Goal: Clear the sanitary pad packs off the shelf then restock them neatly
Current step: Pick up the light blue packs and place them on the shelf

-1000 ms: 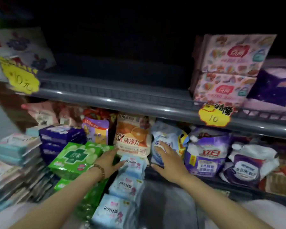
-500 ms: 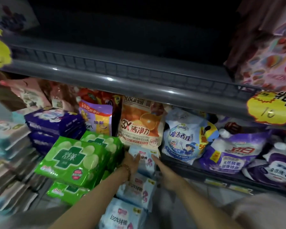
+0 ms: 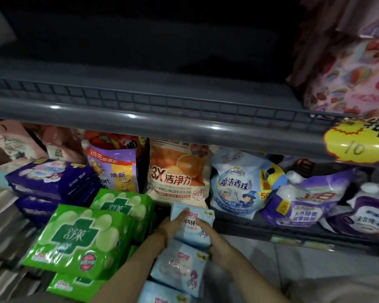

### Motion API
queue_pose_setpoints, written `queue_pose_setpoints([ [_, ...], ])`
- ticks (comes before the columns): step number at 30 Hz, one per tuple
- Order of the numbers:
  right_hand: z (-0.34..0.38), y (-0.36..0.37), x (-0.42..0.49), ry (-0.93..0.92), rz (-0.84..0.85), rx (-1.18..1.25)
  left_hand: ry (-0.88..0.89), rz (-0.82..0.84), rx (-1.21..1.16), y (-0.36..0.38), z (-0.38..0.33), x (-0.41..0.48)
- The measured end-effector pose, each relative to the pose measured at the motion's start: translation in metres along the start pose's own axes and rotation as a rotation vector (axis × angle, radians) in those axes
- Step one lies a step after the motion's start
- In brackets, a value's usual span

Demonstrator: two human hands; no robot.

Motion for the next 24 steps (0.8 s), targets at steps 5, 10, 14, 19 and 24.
queue_pose_setpoints([
  [5, 0.04, 0.004, -0.043, -0.214, 0.042, 0.014, 0.169, 0.052, 0.04, 0.03, -0.042, -0.048],
  [10, 0.071, -0.001, -0.093, -0.327, 0.018, -0.073, 0.392, 0.064, 0.196, 0.062, -0.093, -0.113],
  [14, 0.075, 0.008, -0.125, -0.383, -0.005, -0.155, 0.497, 0.08, 0.232, 0.072, -0.105, -0.14],
  [19, 0.074, 0.021, -0.153, -0.473, 0.013, -0.15, 0.542, 0.08, 0.304, 0.076, -0.105, -0.163],
  [24, 0.084, 0.048, -0.16, -0.528, 0.045, -0.145, 0.605, 0.051, 0.293, 0.059, -0.111, -0.179],
])
Point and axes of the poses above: each hand's wrist, its own x-axis towards the middle knuckle, its own y-axis out of the palm, z = x × y, the point moved 10 cm from there along x, towards the middle knuckle, and after that the axes turned 7 degrees about z, right-handed, at the moved point
